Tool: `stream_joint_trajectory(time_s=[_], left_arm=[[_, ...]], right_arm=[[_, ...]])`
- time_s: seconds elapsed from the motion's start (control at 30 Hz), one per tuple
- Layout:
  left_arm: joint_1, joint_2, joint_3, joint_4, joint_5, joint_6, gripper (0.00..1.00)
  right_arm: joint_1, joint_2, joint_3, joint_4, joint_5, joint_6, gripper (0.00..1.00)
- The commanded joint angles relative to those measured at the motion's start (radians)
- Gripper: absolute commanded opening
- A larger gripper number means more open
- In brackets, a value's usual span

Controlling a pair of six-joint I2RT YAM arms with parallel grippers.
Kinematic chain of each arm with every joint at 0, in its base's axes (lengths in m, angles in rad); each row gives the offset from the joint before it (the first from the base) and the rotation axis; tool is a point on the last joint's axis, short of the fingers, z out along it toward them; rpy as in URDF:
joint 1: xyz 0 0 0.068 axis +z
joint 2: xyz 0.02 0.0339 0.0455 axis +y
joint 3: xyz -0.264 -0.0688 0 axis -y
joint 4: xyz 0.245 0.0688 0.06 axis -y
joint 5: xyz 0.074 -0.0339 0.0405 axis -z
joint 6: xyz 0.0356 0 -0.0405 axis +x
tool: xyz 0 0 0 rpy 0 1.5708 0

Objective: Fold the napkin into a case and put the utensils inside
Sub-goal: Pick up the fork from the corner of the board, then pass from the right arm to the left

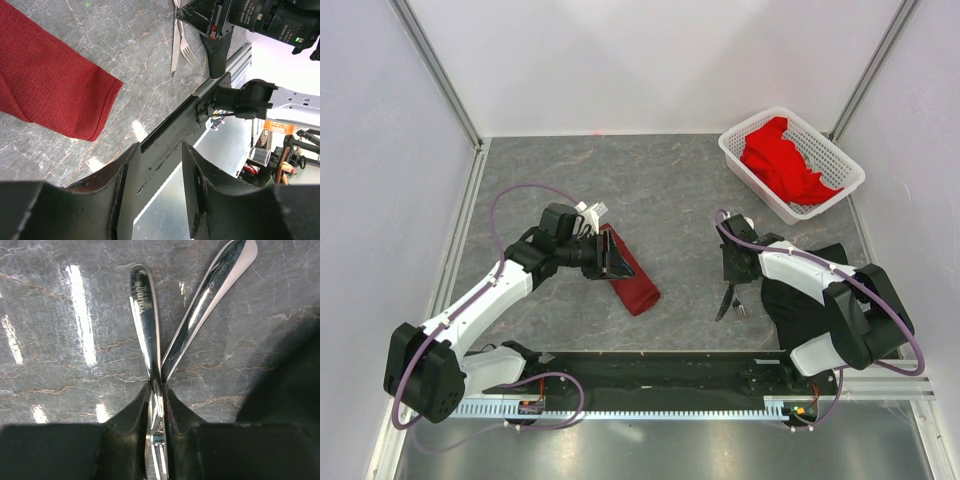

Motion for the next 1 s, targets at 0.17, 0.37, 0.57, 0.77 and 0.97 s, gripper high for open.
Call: stream_joint_trajectory(time_s=[0.17,0.37,0.57,0.77,0.97], left_arm=[[-0.002,0.01,0.033,0.064,0.062,-0.031,0.52],[-0.023,0.109,0.048,0.153,0.118,-0.1,0.57],[-0.043,0.191,0.04,0.296,0.108,-0.209,0.56],[-0.043,0.243,0.028,0.338,0.061,-0.27,0.56],[-0.041,0.237,0.022,0.339,-0.003,-0.29,0.58]], right_arm=[[-0.002,-0.103,0.02,-0.014,-0.057,0.001,0.0],[0.018,-0.196,0.035,0.002,-0.239,-0.019,0.0],[0.119,-0.197,0.106,0.08,-0.426,0.004,0.0],[0.223,-0.156,0.156,0.15,-0.477,0.066,0.0],[0.281,-0.119,0.173,0.21,-0.512,0.104,0.0]])
